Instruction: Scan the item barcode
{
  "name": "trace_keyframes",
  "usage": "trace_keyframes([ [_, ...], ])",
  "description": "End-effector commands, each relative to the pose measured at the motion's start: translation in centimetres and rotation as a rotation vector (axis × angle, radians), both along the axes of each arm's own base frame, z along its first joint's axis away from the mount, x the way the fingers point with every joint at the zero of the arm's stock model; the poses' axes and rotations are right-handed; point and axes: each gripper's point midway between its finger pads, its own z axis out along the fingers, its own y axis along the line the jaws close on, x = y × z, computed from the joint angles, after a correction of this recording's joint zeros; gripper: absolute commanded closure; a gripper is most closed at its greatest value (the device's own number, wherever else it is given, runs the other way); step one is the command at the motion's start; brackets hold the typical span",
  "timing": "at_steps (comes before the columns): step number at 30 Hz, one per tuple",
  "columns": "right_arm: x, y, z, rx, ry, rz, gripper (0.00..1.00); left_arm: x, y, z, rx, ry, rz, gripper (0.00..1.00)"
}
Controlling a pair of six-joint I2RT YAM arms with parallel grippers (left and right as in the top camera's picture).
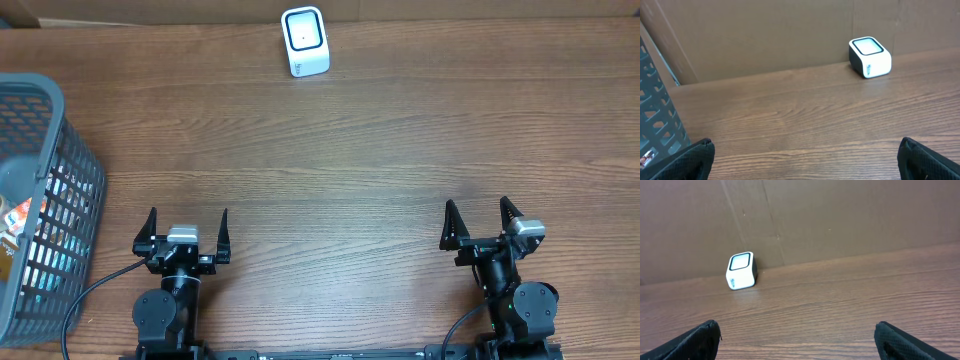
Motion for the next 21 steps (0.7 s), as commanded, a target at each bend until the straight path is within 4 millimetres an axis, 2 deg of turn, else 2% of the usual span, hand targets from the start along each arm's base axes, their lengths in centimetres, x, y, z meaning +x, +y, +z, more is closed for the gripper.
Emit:
trace_keyframes([
  [1,0.0,0.0,-0.2,0.000,-0.003,-0.003,0.00,0.0,0.4,0.3,-0.005,-0.020,0.020,0.00],
  [4,0.0,0.0,-0.2,0.000,-0.003,-0.003,0.00,0.0,-0.4,0.0,-0.010,-0.007,-0.025,0.01],
  [13,0.0,0.0,-0.2,0.000,-0.003,-0.003,0.00,0.0,-0.7,0.0,-0.175,-0.007,-0.032,0.00],
  [17,0.0,0.0,-0.2,0.000,-0.003,-0.003,0.00,-0.3,-2.6,0.5,-0.167,-0.003,-0.143,0.01],
  [21,0.0,0.0,-0.2,0.000,-0.003,-0.003,0.00,-0.6,-3.2,1.2,-0.172,0.013,-0.173,0.00],
])
